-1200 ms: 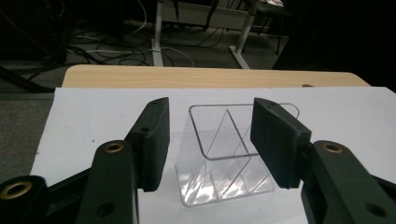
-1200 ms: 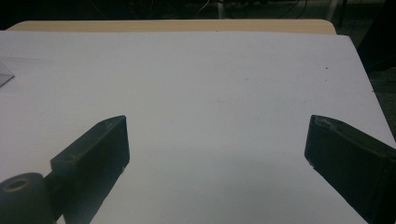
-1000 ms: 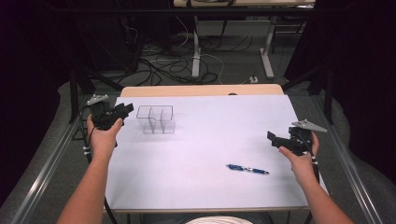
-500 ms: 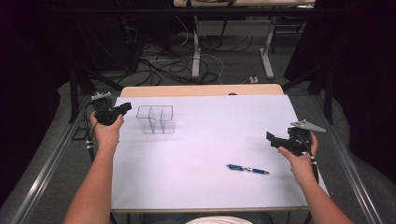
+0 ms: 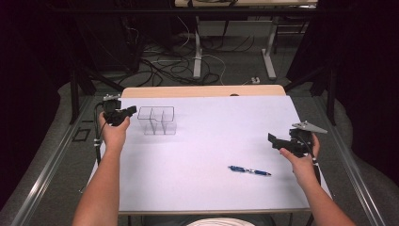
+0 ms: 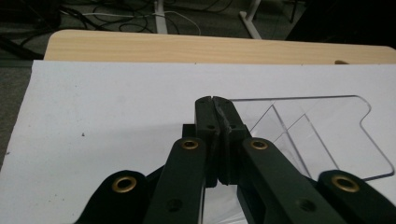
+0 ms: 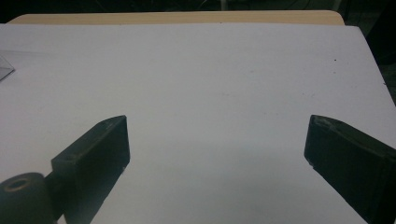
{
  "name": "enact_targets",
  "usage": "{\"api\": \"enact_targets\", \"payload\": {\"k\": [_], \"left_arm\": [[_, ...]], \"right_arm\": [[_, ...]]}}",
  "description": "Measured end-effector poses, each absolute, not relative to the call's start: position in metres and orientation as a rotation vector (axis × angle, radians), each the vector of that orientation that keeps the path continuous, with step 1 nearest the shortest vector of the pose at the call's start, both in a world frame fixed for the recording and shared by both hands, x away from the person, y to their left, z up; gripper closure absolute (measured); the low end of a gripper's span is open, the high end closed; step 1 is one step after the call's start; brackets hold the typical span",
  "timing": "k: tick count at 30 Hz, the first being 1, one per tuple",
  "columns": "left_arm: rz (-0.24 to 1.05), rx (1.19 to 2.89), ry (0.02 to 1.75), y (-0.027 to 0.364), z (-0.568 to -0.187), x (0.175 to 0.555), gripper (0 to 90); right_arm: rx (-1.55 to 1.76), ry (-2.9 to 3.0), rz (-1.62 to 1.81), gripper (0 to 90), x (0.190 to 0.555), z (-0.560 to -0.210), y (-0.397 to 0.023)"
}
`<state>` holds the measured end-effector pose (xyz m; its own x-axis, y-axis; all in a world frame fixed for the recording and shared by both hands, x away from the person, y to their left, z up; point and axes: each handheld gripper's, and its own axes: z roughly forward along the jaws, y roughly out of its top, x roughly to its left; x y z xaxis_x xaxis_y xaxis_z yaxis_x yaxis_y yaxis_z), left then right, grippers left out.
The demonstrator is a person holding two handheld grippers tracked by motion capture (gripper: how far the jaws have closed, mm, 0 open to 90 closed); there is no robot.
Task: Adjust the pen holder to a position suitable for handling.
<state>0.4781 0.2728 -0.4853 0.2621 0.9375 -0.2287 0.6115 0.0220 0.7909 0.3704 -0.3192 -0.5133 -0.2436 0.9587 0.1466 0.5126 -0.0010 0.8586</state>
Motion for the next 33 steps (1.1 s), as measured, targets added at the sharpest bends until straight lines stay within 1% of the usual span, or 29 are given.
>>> {"api": "enact_targets", "payload": {"k": [7, 10, 12, 15, 24, 33], "left_arm": [[0.399, 1.681, 1.46, 0.272, -0.495, 0.485, 89.9], [0.404, 1.677, 1.469, 0.271, -0.496, 0.487, 90.0], [0.362, 1.676, 1.471, 0.274, -0.496, 0.487, 90.0], [0.378, 1.665, 1.467, 0.273, -0.497, 0.488, 90.0], [0.367, 1.682, 1.46, 0.27, -0.496, 0.485, 90.0], [0.367, 1.695, 1.45, 0.252, -0.496, 0.483, 90.0]], "right_arm": [[1.52, 1.792, 1.172, 6.6, 0.371, -0.514, -0.32], [1.514, 1.796, 1.171, 6.7, 0.371, -0.514, -0.32], [1.519, 1.789, 1.171, 6.7, 0.371, -0.514, -0.32], [1.519, 1.795, 1.173, 6.7, 0.371, -0.515, -0.32], [1.516, 1.799, 1.169, 7.0, 0.372, -0.515, -0.32], [1.513, 1.806, 1.167, 7.0, 0.373, -0.516, -0.319]]}}
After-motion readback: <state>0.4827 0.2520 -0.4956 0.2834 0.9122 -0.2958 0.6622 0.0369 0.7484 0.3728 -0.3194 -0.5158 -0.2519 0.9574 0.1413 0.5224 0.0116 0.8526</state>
